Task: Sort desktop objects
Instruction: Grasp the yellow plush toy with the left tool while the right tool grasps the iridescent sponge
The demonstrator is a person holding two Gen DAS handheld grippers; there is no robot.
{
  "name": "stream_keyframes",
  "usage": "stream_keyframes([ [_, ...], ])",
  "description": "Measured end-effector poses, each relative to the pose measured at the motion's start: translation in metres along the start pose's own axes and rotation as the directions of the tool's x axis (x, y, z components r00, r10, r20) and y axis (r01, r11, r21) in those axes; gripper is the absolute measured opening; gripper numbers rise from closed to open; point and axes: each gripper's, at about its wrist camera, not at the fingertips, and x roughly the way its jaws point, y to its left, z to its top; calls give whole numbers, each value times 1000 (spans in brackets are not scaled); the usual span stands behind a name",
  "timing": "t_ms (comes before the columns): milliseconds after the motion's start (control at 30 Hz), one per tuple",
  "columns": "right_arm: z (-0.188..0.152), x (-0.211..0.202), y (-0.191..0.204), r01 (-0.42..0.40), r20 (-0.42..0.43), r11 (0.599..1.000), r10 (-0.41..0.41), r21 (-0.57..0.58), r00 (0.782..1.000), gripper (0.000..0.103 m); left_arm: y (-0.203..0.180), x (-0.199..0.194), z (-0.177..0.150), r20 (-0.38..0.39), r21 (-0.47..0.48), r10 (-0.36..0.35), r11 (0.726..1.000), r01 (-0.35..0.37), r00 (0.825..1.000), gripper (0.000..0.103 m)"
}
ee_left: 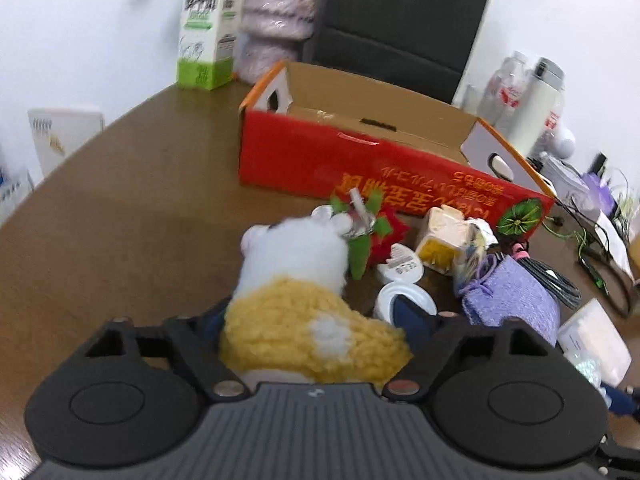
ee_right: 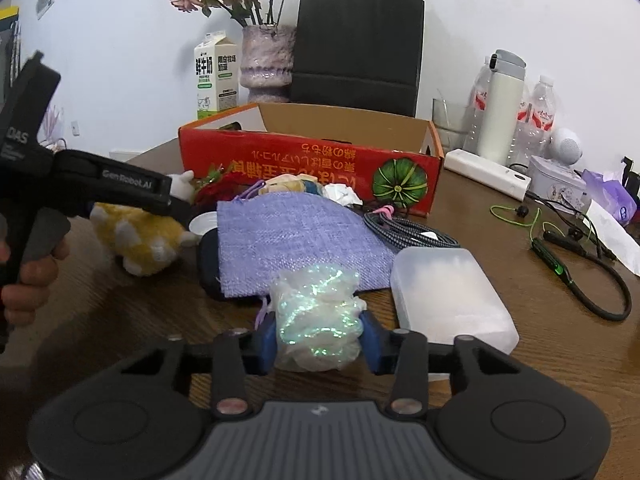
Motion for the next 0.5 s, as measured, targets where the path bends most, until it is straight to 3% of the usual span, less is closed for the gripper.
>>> stream_keyframes([
  [67,-1,-5,-3,-5,4,1000,5,11,1000,35,0,-11,-6,19,2,16,1000,-16,1000,72],
  [133,-2,-13,-4,-15,5,1000,15,18,1000,35,0,-25,-13,43,3,27,1000,-27,999,57],
  [333,-4,-45,3,-27,28,1000,27,7,999,35,8,-66,-45,46,-1,-26,1000,26,999,51],
  [500,-2,-83,8,-47,96,998,43,36,994,35,11,-107,-60,86,-20,-72,997,74,994,51],
])
